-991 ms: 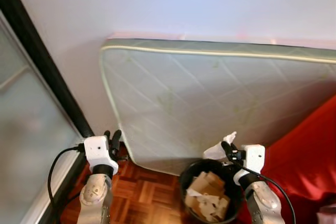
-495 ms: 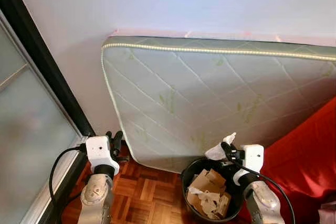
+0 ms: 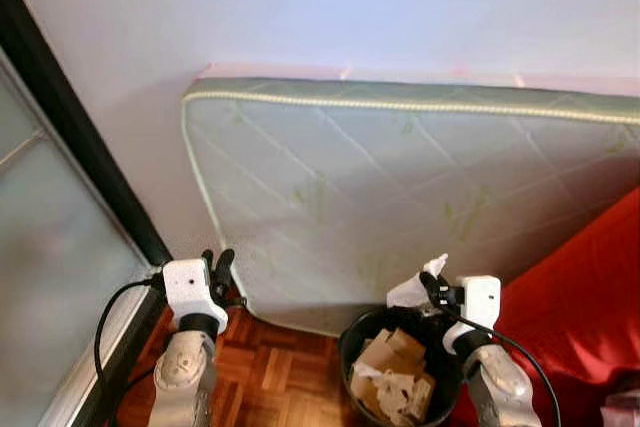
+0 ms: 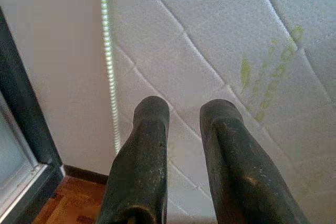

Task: Clean up the room

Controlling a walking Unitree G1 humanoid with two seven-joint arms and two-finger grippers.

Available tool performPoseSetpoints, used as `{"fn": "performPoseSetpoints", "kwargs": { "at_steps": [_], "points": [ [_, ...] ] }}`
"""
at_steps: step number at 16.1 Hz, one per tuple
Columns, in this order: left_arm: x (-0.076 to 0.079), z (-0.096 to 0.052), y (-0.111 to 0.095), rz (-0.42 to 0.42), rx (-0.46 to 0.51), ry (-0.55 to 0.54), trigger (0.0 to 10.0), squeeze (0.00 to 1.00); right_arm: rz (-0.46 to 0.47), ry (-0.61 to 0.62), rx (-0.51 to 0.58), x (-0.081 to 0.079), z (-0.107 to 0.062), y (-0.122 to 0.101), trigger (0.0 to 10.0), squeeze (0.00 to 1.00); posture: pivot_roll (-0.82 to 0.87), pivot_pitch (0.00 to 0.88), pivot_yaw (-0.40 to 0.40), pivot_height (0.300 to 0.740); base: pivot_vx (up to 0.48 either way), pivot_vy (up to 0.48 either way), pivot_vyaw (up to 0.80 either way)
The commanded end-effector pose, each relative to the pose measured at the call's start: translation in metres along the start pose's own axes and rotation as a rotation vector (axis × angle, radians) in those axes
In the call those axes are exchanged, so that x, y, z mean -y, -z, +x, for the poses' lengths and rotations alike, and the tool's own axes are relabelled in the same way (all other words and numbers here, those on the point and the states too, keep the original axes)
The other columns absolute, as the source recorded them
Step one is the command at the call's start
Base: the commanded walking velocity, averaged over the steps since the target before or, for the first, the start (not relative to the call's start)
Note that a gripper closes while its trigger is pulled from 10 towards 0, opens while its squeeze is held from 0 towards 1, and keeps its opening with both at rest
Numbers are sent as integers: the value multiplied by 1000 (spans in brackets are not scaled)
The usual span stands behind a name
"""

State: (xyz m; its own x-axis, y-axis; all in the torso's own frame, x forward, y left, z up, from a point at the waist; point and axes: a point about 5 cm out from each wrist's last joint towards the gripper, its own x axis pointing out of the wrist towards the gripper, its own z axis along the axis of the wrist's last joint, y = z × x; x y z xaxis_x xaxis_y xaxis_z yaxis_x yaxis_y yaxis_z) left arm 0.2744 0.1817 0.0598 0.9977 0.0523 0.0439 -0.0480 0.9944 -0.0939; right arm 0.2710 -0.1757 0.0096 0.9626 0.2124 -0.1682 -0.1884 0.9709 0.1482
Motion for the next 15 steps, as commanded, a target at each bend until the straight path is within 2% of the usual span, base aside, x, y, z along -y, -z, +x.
{"fn": "performPoseSetpoints", "kwargs": {
  "at_steps": [1, 7, 15],
  "points": [
    [1, 1, -3, -1, 9, 9, 10000, 0, -10, -14, -2, -2, 2, -1, 10000, 0, -23, 0, 53, 740, 0, 0, 0],
    [2, 2, -3, -4, 6, 19, 10000, 0, -6, -12, -12, -2, 3, 0, 10000, 0, -21, 0, 52, 740, 0, 0, 0],
    [3, 2, -5, -9, 13, 20, 10000, 0, -2, -32, -31, -4, 4, 1, 10000, 0, -17, 0, 49, 740, 0, 0, -732]
  ]
}}
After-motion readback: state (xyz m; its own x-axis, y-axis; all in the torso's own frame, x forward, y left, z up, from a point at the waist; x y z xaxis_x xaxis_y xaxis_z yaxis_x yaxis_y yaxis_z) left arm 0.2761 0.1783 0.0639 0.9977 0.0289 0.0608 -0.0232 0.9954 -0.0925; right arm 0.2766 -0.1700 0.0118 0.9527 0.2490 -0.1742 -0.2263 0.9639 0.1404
